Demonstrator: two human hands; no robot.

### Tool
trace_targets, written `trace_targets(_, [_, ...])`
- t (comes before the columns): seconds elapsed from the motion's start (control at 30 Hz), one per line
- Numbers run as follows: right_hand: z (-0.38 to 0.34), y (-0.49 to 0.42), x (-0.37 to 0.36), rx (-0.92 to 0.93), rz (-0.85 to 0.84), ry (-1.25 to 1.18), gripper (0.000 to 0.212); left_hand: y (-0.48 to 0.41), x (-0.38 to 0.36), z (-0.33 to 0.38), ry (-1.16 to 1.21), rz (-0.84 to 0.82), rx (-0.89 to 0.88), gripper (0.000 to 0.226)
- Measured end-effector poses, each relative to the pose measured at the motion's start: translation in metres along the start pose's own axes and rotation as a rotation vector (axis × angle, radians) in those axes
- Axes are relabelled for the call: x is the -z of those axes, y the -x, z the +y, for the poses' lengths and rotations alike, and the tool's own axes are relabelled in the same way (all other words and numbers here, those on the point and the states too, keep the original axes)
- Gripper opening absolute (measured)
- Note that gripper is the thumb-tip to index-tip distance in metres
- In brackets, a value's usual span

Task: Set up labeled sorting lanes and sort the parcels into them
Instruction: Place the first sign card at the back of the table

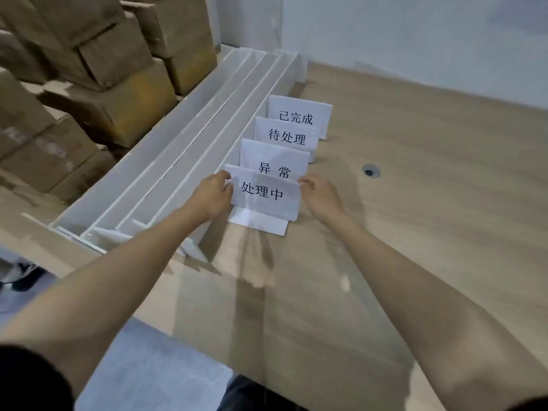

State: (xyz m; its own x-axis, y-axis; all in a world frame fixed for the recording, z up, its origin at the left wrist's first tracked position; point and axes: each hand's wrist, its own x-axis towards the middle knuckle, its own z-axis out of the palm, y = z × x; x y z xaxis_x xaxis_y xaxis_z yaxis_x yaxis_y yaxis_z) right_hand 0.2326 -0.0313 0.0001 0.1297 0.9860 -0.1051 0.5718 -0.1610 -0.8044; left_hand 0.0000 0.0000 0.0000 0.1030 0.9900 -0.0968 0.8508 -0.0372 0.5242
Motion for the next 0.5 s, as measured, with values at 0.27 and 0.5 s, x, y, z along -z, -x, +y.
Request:
trace_targets(0.27, [0.032,-0.017,-0.029,-0.148,-0.008,-0.145,0.035,-0.034,-0.029,-0.014,0.02,-0.076,0.115,0.041])
trace_targets(0.5, [0.043,-0.037,-0.045,-0.217,0.037,-0.191,0.042,-0.058,-0.038,-0.028,0.029,-0.113,0.11,0.044])
